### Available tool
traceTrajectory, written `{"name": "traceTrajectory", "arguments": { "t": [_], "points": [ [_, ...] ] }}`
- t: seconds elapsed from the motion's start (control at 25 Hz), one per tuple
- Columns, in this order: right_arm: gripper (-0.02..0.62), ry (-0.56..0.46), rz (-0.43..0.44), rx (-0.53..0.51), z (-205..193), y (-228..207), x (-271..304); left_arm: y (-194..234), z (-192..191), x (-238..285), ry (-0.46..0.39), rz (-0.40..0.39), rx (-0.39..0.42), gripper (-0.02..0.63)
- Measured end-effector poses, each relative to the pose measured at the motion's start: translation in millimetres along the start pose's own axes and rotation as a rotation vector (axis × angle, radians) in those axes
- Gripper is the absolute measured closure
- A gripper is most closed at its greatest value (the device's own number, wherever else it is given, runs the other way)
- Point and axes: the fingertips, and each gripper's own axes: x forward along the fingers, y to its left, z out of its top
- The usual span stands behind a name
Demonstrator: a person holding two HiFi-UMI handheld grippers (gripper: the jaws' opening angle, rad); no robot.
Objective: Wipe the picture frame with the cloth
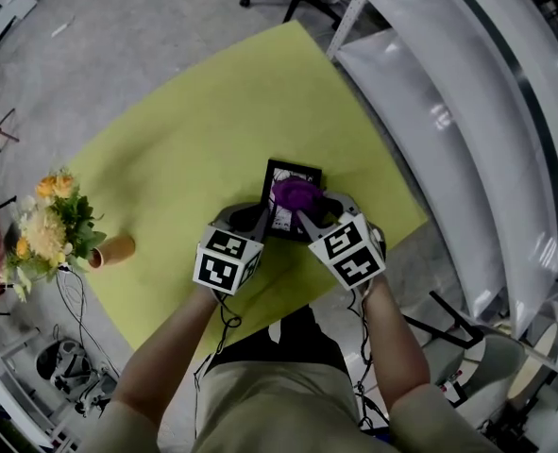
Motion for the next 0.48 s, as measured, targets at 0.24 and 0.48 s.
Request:
{"name": "traceTrajectory", "arguments": {
  "t": [0.24,0.48],
  "points": [
    [0.474,0.031,-0.138,0.073,-28,-42,-34,1,1,1,-0.004,0.003,0.004,0.598],
    [0.472,-0.142,-0.077,0.146,19,-22,-60,-2,1,0,-0.006,-0.035,0.013,0.598]
  ]
}}
